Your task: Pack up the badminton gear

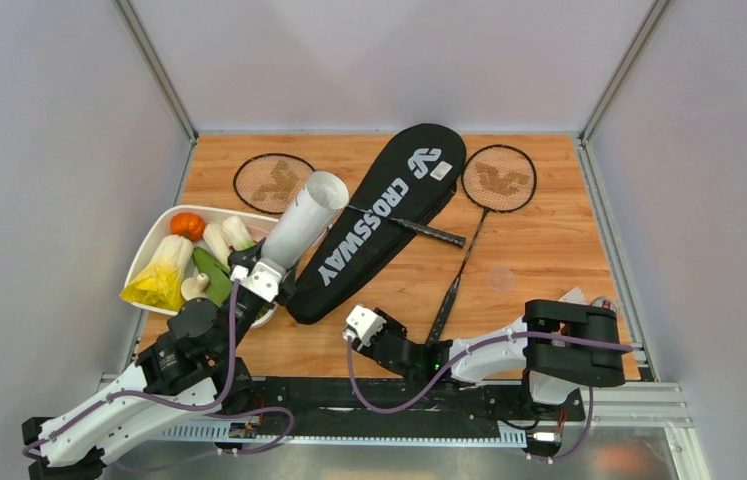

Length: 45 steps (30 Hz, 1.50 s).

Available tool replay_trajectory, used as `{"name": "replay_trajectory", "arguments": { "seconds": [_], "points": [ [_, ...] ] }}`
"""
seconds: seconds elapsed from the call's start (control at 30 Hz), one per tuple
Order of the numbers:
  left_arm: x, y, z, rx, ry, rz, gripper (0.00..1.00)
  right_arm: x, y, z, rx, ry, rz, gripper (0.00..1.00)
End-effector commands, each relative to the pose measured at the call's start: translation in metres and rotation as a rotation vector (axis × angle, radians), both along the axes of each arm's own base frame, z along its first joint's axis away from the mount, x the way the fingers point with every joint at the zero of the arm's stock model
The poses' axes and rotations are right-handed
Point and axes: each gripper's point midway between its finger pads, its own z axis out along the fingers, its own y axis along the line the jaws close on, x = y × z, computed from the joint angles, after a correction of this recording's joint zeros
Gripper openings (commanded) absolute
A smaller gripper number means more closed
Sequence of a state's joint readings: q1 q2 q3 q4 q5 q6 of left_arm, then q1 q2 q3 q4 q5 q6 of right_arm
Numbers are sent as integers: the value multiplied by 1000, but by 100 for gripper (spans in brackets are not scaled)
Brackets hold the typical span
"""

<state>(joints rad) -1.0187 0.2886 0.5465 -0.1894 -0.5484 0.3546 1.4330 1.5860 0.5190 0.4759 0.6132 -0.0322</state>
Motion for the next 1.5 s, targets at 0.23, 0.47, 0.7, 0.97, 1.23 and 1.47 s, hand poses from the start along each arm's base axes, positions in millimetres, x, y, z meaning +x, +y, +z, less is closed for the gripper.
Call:
{"name": "replay_trajectory", "arguments": {
  "seconds": [0.23, 0.47, 0.7, 0.97, 1.23, 1.47],
  "points": [
    [1, 2, 13, -35, -36, 11, 49, 21, 18, 31, 153, -52, -167, 12],
    [2, 0, 10, -20, -32, 8, 49, 27, 7, 79, 313, 24, -208, 0],
    [3, -7, 5, 8, -20, -11, 49, 56, -24, 166, 579, 224, -193, 0],
    [5, -25, -14, 103, 17, -69, 48, 83, -94, 288, 783, 222, -140, 0],
    [6, -40, -30, 188, 69, -123, 49, 46, -109, 380, 821, 213, 84, 0],
    [0, -48, -31, 223, 59, -194, 49, 16, -98, 391, 755, 308, 241, 0]
  ]
}}
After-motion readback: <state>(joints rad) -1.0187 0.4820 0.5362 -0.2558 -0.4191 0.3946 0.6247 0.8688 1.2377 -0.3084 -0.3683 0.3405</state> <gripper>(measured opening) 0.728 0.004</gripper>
